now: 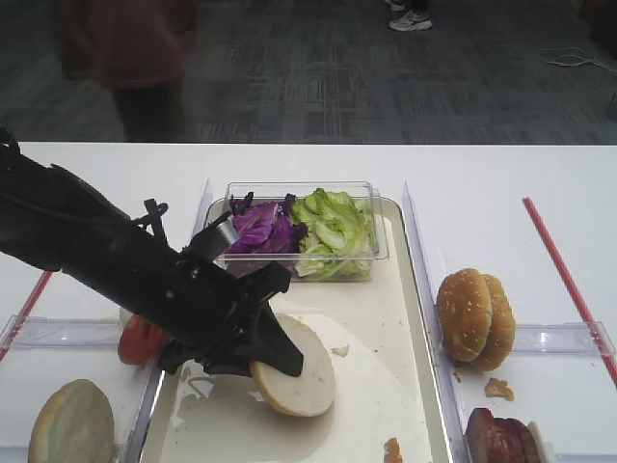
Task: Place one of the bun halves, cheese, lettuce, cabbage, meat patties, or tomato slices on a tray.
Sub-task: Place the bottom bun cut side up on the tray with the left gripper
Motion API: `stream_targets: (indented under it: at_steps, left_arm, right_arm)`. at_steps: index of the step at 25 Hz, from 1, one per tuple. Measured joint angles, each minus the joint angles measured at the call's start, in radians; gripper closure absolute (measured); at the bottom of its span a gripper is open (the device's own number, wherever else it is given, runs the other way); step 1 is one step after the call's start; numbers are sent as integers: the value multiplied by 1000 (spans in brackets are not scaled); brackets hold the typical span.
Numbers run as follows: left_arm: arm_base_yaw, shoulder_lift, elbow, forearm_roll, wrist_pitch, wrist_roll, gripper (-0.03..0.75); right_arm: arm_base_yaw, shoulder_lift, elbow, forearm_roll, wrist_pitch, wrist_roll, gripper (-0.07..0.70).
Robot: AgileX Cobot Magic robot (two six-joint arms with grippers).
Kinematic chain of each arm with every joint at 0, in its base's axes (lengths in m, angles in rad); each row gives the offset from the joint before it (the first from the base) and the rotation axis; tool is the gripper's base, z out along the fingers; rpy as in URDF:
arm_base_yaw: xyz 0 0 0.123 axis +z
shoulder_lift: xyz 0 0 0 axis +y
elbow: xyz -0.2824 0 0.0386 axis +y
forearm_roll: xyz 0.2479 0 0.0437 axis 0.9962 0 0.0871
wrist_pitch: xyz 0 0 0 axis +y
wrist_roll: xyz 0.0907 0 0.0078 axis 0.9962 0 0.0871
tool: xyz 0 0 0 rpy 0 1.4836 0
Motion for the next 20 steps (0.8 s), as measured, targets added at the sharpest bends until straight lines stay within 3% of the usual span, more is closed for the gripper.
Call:
stream_targets:
  at_steps: [11, 20]
  left_arm:
    - [0, 2, 0, 3, 0, -38, 496]
    - [0, 2, -73, 121, 16, -156, 455]
  right_arm:
    - [0, 0, 0, 0, 0, 0, 204]
    - [0, 0, 0, 0, 0, 0, 204]
